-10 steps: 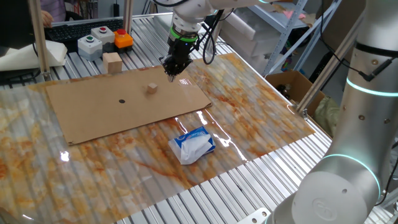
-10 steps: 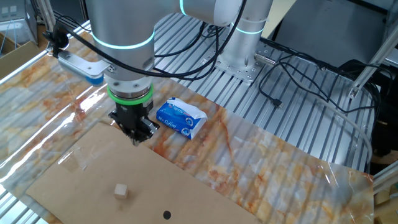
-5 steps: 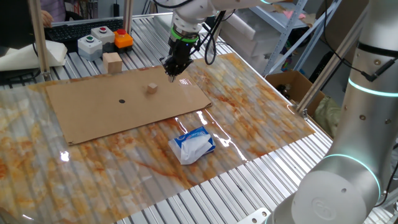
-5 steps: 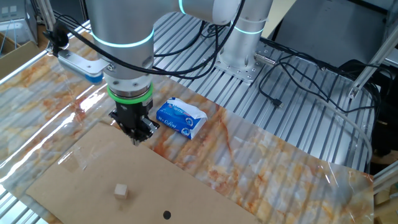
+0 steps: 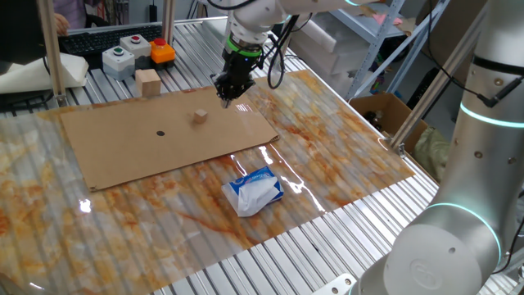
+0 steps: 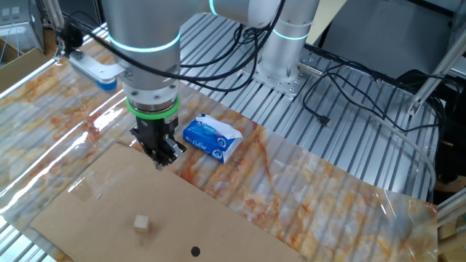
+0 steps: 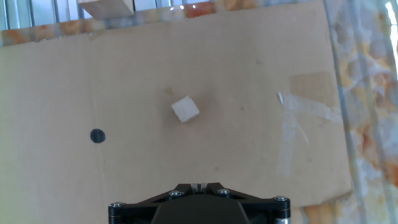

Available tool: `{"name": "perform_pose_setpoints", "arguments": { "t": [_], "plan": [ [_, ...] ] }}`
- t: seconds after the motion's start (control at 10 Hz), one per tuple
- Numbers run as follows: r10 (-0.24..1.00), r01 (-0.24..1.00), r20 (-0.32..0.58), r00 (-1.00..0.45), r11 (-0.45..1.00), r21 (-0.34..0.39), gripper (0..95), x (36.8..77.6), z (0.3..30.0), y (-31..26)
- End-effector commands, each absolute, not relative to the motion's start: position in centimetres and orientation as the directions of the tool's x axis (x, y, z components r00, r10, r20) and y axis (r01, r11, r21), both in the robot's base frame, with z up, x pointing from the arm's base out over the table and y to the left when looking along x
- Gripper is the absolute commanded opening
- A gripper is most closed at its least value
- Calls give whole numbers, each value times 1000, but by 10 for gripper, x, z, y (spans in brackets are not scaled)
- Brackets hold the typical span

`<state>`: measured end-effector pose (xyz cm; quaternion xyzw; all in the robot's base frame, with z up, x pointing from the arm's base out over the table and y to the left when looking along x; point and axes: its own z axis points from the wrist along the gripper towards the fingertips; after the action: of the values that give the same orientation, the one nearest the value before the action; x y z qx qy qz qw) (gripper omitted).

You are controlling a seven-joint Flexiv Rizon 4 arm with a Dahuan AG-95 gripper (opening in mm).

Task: Grab the block and place it at the designated location

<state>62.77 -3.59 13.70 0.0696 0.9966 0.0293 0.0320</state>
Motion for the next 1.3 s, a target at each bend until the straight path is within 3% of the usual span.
{"name": "perform_pose_setpoints", "arguments": {
  "t": [0.1,0.3,0.8,1.3],
  "plan": [
    [29,27,109,-994,999,-18,0,632,136,-36],
    [27,24,108,-994,999,-27,0,632,136,-36],
    [-15,-6,111,-994,997,81,0,632,136,-36],
    [7,12,101,-995,999,43,0,632,136,-36]
  ]
}}
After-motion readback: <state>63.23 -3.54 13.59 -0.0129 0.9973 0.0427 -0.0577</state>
